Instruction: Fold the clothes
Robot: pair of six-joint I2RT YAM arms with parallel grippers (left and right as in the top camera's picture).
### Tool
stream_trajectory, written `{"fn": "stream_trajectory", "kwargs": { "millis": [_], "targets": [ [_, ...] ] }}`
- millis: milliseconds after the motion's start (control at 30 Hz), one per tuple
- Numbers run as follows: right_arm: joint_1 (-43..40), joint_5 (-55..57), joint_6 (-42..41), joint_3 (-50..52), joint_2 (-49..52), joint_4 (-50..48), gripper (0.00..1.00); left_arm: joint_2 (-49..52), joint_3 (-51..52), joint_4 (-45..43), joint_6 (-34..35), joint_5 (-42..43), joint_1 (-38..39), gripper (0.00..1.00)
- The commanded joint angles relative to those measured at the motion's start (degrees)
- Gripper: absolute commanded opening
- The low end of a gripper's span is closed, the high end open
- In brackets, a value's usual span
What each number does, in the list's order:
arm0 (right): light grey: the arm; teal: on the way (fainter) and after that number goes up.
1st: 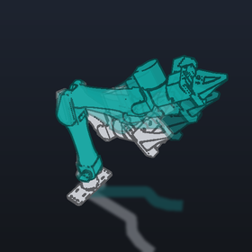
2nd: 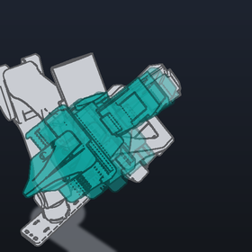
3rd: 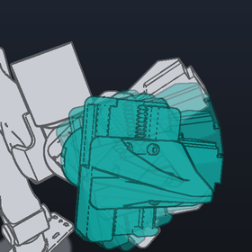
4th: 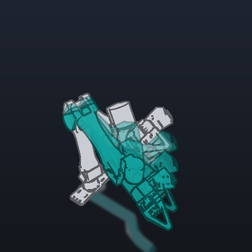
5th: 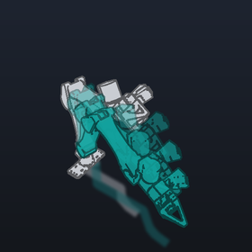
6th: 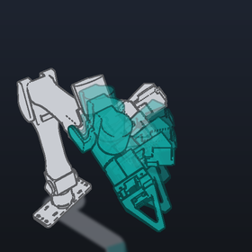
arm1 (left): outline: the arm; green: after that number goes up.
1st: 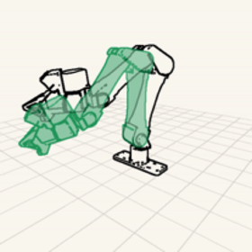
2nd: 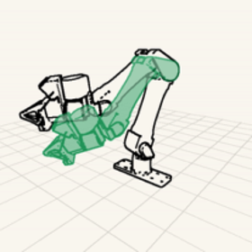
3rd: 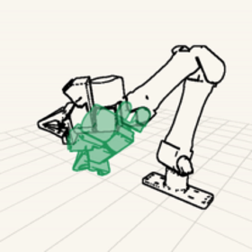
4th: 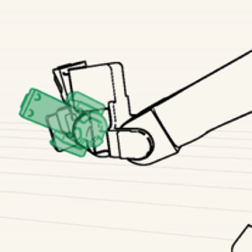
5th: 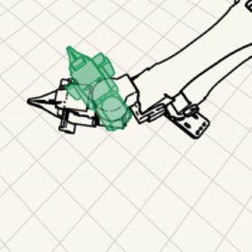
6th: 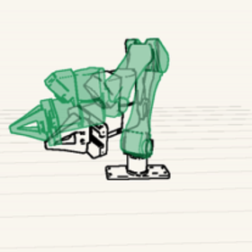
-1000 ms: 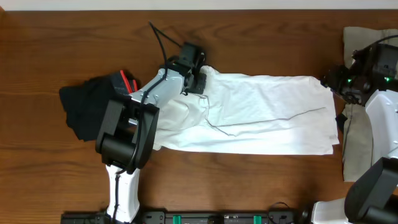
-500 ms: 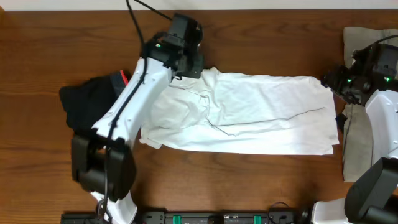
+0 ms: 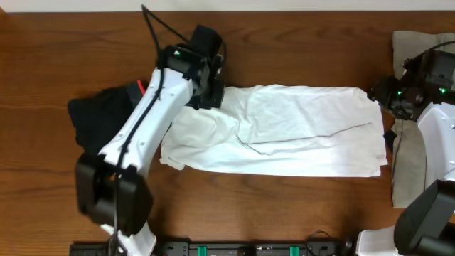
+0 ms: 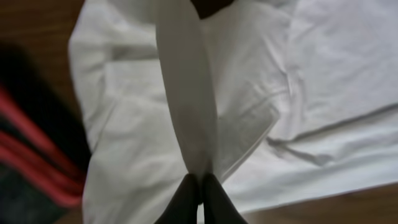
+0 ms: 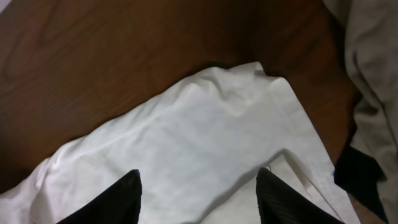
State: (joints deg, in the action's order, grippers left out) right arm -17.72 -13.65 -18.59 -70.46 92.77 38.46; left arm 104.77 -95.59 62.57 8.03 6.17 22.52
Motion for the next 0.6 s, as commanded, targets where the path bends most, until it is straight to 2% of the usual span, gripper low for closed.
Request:
{"fn": "stream_trajectory", "kwargs": {
  "millis": [0,200,400,567],
  "targets": [
    [0.5,0.6,0.6,-0.7,0.2,0.2,0.57,-7.5,-0.4,2.6,7.1,-1.1,-0.2,0.06],
    [0.5,0.6,0.6,-0.7,0.2,0.3,0.58,-13.1,-0.4,9.6,13.7,-2.6,-0.2,0.06],
    [0.5,0.6,0.7,-0.7,1.2,-0.7,0.58,-13.4,0.5,11.5,13.7,-2.8,-0.2,0.06],
    [0.5,0.0,0.9,-0.7,7.1,-4.2,0.60,-13.3,0.8,11.1,13.5,-3.8,-0.2,0.06]
  ]
}}
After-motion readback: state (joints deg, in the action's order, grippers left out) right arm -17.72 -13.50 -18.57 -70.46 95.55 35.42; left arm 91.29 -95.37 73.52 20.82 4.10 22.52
